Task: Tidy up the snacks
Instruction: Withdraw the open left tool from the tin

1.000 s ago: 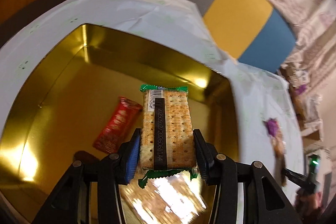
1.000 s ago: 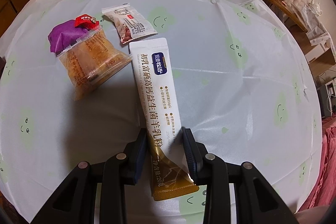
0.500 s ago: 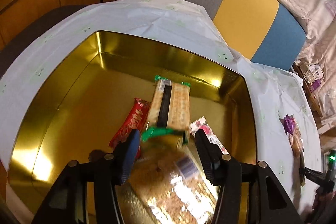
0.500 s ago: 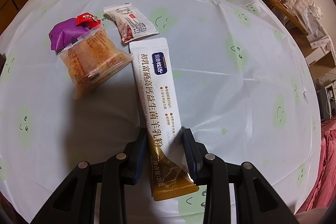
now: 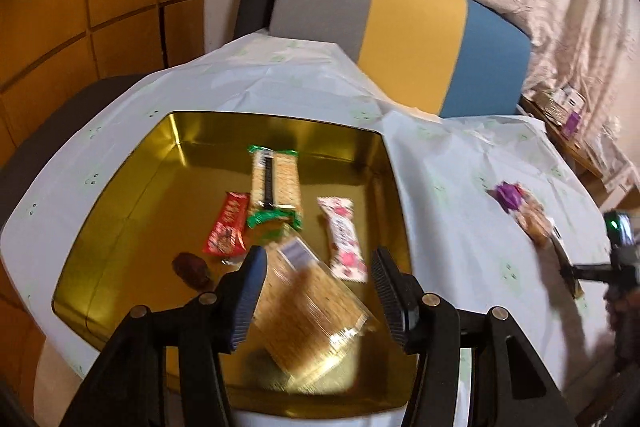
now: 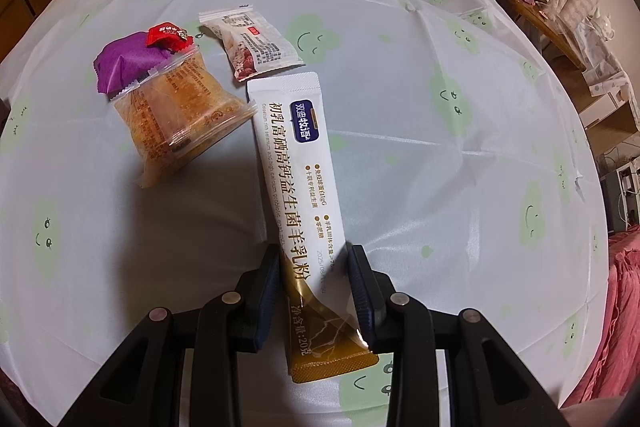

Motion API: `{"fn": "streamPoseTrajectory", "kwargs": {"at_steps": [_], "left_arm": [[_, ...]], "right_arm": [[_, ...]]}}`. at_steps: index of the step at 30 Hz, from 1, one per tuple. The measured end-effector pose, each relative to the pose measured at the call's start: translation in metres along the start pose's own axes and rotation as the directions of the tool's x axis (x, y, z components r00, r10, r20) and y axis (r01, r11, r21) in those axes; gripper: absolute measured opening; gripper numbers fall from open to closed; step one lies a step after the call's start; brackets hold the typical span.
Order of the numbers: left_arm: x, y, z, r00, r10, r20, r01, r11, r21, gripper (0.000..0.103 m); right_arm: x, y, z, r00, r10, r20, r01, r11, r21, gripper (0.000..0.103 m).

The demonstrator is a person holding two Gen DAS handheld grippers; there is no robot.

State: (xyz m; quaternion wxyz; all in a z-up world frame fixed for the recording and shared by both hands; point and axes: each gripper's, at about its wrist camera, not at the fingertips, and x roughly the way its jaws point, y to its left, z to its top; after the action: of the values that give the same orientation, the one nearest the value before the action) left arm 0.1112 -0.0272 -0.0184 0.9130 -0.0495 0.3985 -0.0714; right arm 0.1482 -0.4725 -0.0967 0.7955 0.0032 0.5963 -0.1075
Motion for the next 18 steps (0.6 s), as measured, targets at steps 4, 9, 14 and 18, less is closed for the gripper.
{"fn": "streamPoseTrajectory", "kwargs": {"at_steps": [4, 9, 14, 18], "left_arm": [[-0.01, -0.013, -0.01, 1.0, -0.025, 0.003, 0.025, 0.999, 0.048, 0.055], [-0.02, -0.028, -0.021, 0.999, -0.047, 0.011, 0.046, 0.994, 0.098, 0.055], [-0.03, -0.047, -0.035, 0.996, -0.089, 0.021, 0.084, 0.981, 0.176, 0.055], [-0.031, -0.065, -0.049, 0.989, -0.15, -0.008, 0.147, 0.961, 0.232, 0.055]], "right_arm": [[0.0, 0.002, -0.001, 1.0, -0.004, 0.002, 0.004, 1.0, -0.002, 0.034], [-0.001, 0.003, -0.001, 1.0, -0.009, 0.004, 0.01, 1.0, -0.006, 0.033], [-0.001, 0.003, -0.001, 1.0, -0.013, 0.006, 0.013, 1.0, -0.011, 0.033], [-0.001, 0.004, 0.0, 1.0, -0.017, 0.009, 0.017, 1.0, -0.011, 0.033]]}}
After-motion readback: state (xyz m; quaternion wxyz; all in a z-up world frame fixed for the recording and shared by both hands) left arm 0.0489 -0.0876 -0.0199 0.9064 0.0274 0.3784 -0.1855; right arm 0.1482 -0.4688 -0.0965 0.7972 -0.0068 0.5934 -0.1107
